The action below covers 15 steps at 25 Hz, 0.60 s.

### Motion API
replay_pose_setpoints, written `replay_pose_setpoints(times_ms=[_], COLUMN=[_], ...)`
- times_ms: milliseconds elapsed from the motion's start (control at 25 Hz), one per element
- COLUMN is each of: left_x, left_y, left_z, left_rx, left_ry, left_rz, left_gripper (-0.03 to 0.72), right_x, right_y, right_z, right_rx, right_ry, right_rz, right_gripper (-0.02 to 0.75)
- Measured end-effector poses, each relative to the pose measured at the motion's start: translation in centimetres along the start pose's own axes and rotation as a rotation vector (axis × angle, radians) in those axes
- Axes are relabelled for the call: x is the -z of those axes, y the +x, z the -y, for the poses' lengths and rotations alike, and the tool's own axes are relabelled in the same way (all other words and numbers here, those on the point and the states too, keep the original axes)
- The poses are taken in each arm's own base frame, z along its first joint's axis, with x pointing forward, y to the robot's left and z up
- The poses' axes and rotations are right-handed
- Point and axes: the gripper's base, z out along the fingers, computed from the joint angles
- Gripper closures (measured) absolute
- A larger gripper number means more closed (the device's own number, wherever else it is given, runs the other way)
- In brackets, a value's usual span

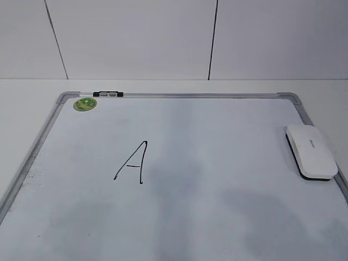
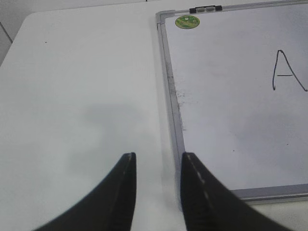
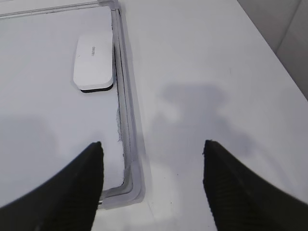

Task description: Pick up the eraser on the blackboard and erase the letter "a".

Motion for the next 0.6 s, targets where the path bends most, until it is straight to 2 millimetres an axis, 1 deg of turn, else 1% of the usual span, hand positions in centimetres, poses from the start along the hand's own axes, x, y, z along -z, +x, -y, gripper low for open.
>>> replay_pose_setpoints(times_ms=[600], left_x=[0.00], left_y=[0.00], left_z=[0.00], left_rx=[0.000], left_ry=[0.000], left_rz=[0.000], left_gripper=[0.453], right_x=[0.00], right_y=[0.00], right_z=[0.00], right_rx=[0.000], right_ry=[0.000], right_rz=[0.000], right_gripper=[0.214])
